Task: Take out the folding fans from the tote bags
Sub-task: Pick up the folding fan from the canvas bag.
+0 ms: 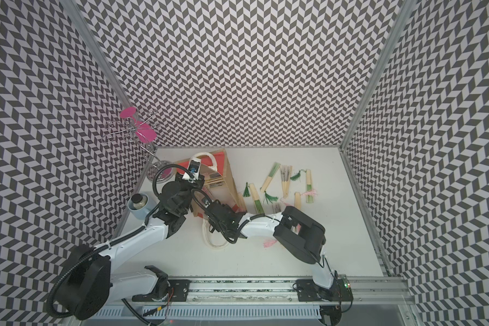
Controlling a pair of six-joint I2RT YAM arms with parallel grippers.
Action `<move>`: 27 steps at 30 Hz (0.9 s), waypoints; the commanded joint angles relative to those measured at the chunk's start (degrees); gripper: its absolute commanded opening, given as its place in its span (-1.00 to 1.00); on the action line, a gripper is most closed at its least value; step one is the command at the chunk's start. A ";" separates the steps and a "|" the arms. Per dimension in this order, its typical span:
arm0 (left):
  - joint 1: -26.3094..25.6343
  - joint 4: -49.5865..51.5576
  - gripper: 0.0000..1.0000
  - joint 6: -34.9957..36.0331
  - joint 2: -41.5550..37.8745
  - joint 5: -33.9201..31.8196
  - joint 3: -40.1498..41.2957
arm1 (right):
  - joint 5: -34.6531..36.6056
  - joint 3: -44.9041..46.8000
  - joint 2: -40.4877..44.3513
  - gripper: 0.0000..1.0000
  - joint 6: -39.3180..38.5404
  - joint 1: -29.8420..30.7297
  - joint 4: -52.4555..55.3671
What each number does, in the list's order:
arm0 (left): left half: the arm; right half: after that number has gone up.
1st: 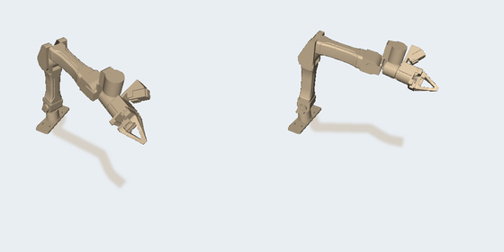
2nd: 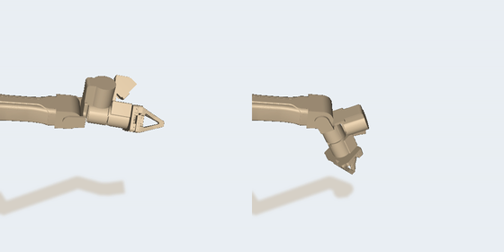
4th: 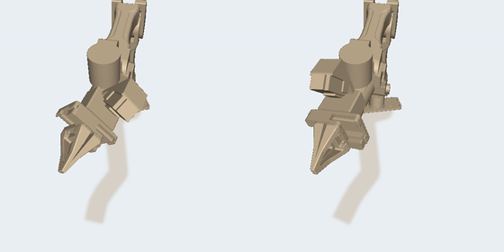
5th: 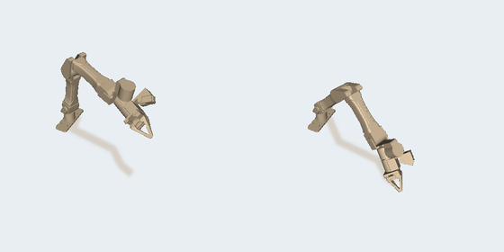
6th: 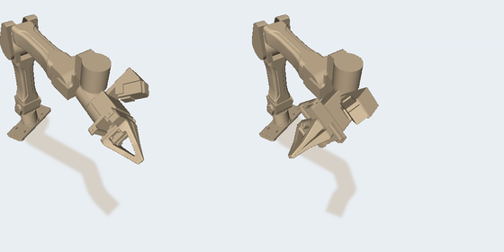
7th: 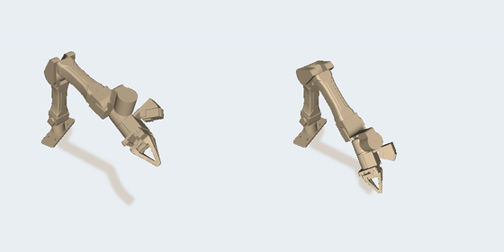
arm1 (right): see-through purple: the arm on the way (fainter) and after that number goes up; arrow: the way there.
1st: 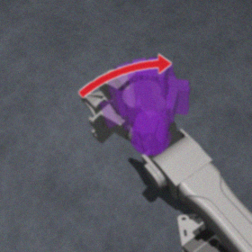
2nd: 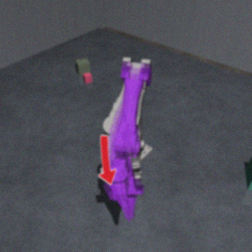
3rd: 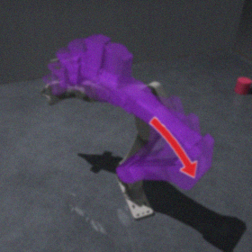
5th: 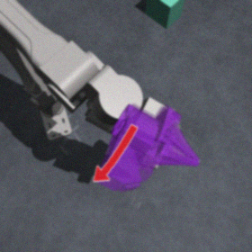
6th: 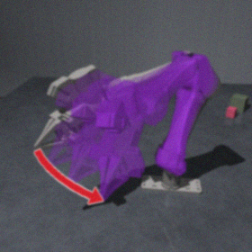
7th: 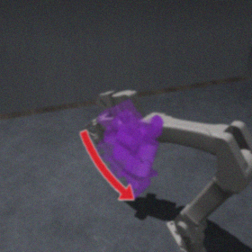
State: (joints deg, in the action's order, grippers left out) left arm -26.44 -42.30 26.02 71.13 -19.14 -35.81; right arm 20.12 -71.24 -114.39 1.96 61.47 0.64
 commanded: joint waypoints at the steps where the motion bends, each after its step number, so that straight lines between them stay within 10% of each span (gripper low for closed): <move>1: -0.01 -2.78 -1.00 -0.51 -1.70 1.91 -0.39 | -0.94 -2.99 -2.42 -0.08 -0.30 -1.42 -0.58; 27: -0.02 -2.72 -1.00 0.12 -1.78 1.91 -0.40 | -12.94 -5.42 -4.83 -0.30 0.53 -3.81 1.45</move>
State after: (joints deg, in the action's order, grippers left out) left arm -26.09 -42.33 26.06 71.11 -18.61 -35.81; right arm 9.10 -75.59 -119.52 1.43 58.50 1.50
